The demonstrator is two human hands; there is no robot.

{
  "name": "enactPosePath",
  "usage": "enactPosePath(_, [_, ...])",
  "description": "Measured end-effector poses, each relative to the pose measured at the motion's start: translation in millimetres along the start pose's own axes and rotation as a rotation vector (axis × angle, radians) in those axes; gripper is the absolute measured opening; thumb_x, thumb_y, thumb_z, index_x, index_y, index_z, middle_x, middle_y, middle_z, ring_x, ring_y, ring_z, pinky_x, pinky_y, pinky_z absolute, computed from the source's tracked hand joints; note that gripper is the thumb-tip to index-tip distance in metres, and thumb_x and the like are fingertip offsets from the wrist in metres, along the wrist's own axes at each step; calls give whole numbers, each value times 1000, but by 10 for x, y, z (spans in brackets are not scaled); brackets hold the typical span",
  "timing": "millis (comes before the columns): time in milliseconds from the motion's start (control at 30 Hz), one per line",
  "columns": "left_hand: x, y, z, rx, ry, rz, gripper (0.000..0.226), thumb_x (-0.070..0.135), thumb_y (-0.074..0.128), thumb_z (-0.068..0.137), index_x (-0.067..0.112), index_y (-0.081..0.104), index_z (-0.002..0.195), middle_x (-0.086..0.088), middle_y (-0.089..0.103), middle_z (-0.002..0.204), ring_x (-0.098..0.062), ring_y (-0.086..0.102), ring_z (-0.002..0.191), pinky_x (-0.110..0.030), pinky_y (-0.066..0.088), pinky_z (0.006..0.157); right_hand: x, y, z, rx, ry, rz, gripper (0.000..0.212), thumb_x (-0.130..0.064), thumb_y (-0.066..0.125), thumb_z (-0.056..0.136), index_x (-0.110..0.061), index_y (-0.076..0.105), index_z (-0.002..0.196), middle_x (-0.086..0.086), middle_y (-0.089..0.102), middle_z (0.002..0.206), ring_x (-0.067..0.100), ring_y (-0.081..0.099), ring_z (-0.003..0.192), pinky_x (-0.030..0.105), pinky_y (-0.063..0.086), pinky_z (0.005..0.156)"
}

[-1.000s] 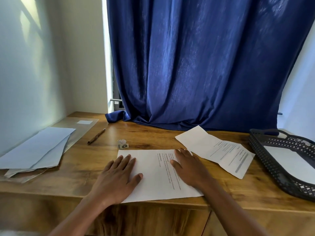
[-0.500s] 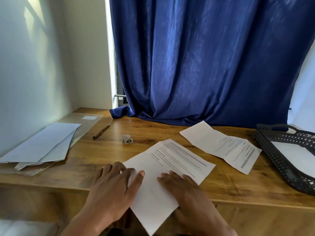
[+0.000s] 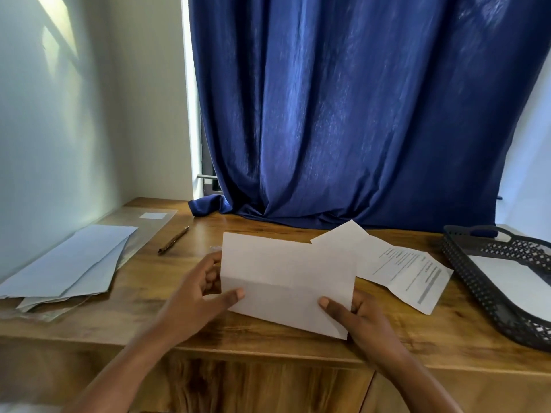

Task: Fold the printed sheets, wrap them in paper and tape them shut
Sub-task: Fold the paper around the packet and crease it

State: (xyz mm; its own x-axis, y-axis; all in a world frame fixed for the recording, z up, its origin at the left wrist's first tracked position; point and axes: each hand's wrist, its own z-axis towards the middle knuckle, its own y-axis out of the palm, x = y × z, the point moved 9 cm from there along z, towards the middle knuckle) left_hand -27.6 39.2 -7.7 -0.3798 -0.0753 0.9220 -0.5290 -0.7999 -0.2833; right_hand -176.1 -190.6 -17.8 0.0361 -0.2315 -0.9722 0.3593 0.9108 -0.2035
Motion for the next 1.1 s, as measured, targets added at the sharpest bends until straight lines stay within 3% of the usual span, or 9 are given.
enactPosePath(133, [-93,16,282,134,-54,141,77,57,81,69,46,44,136,15,65,128,-9,67,112,-38,61,91,17,-177,201,156,-22,-83,40,-36,73,87,-43,52,120,-18,69,117,3,68,101,23,59,80])
enactPosePath(267, [-159,84,400,253,-77,308,87,44,79,85,34,28,154,11,57,128,-3,59,103,-27,52,86,85,-378,274,382,-1,-289,91,-39,78,84,-47,18,152,-11,47,143,15,50,129,41,51,103])
enactPosePath(333, [-210,129,383,269,-46,365,90,47,76,88,33,21,157,7,49,144,-10,54,121,-32,48,100,46,-387,260,429,-28,-401,95,-41,76,87,-46,10,155,-11,33,157,15,37,142,42,40,113])
enactPosePath(433, [-210,290,360,156,49,615,89,62,57,94,37,6,162,6,11,171,-17,12,157,-44,20,127,13,-248,280,365,-104,-650,82,-51,61,95,-45,6,156,-14,11,166,13,18,152,36,27,118])
enactPosePath(567, [-105,725,291,-132,254,1038,79,71,21,99,37,-16,160,13,-30,166,-7,-35,149,-44,-15,126,5,42,336,169,-161,-1018,64,-57,34,103,-40,7,158,-14,-6,168,9,-7,155,34,5,123])
enactPosePath(667, [-215,825,313,-257,225,1105,70,68,12,102,39,-13,160,15,-26,166,-5,-36,148,-45,-16,126,-51,295,352,65,-218,-1204,59,-54,23,105,-35,9,160,-9,-7,169,12,-13,154,37,-8,123])
enactPosePath(833, [-324,858,307,-359,163,1132,60,61,9,106,41,-8,160,18,-14,167,-4,-23,152,-39,-15,125,-35,763,453,-79,-317,-1256,60,-51,19,105,-30,11,161,-5,-8,169,14,-15,155,45,-5,125])
enactPosePath(1000, [-312,861,300,-370,121,1125,57,58,8,107,43,-7,160,20,-12,166,-2,-18,153,-37,-12,126,199,811,508,-249,-160,-1125,79,-67,-4,90,-33,0,161,-10,1,170,7,-6,155,38,-3,126])
enactPosePath(1100, [-350,857,315,-382,110,1131,60,62,9,105,43,-5,161,19,-10,168,-3,-17,154,-38,-11,126,257,701,499,-259,-105,-1118,87,-73,-3,85,-31,1,161,-12,-1,169,4,-7,154,34,-4,124])
